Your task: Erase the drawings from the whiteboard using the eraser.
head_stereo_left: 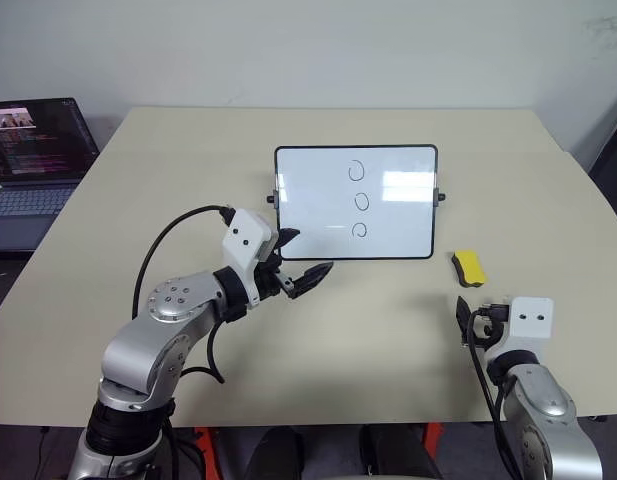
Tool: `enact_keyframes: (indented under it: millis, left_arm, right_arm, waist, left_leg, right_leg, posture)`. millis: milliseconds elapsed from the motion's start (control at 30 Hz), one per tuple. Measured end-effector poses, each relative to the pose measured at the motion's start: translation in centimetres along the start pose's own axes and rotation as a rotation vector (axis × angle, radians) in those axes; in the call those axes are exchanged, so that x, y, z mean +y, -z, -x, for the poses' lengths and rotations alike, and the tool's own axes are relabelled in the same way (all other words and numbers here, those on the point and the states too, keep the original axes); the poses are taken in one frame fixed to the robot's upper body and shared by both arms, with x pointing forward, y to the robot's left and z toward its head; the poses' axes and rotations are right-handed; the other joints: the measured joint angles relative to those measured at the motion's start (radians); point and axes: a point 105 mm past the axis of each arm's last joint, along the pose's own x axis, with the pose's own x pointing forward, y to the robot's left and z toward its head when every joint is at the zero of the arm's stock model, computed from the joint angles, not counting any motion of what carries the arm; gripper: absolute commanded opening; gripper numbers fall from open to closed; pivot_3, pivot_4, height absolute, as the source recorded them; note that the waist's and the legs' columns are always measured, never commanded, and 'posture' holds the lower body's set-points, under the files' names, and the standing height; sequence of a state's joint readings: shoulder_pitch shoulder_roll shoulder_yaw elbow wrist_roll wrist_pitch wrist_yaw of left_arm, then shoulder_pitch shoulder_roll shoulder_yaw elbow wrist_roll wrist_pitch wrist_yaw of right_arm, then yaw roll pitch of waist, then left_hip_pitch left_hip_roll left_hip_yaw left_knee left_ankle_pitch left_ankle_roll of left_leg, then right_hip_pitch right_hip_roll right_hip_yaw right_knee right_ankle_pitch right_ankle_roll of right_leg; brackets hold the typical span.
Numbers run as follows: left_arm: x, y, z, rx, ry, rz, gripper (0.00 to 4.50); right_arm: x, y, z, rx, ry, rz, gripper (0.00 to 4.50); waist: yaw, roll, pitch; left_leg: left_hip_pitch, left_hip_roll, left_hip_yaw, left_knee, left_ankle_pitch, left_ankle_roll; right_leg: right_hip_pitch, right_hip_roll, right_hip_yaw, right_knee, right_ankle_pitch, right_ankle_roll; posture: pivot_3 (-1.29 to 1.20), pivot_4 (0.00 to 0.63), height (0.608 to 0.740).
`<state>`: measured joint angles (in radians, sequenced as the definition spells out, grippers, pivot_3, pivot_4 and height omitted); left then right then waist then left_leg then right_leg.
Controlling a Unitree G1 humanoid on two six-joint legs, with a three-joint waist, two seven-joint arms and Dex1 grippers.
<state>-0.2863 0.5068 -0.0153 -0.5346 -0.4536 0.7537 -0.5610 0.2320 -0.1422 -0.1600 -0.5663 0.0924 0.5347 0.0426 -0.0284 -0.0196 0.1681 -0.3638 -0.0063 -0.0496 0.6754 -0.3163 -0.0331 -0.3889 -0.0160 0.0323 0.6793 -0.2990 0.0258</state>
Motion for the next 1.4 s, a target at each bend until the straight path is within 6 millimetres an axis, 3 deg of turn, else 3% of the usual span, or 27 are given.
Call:
enact_keyframes:
  millis: [1000, 1400]
  left_arm:
    - [1.8, -0.6, 0.3, -0.04, -0.062, -0.058, 4.5]
    - [1.6, -0.3, -0.2, -0.039, -0.02, -0.059, 4.5]
  right_arm:
    - [-0.2, 0.0, -0.5, 0.007, -0.012, 0.02, 4.47]
    - [-0.7, -3.1, -3.3, 0.149, -0.088, 0.004, 4.47]
  waist:
    - [0.0, 0.0, 0.0]
    - [0.0, 0.0, 0.0]
  left_leg:
    - [0.0, 0.0, 0.0, 0.0, 0.0, 0.0]
    - [-0.001, 0.0, 0.0, 0.0, 0.0, 0.0]
  right_leg:
    - [0.0, 0.0, 0.0, 0.0, 0.0, 0.0]
    - [0.0, 0.0, 0.0, 0.0, 0.0, 0.0]
  posture:
    - [0.0, 0.15, 0.74]
    - [0.0, 0.15, 0.74]
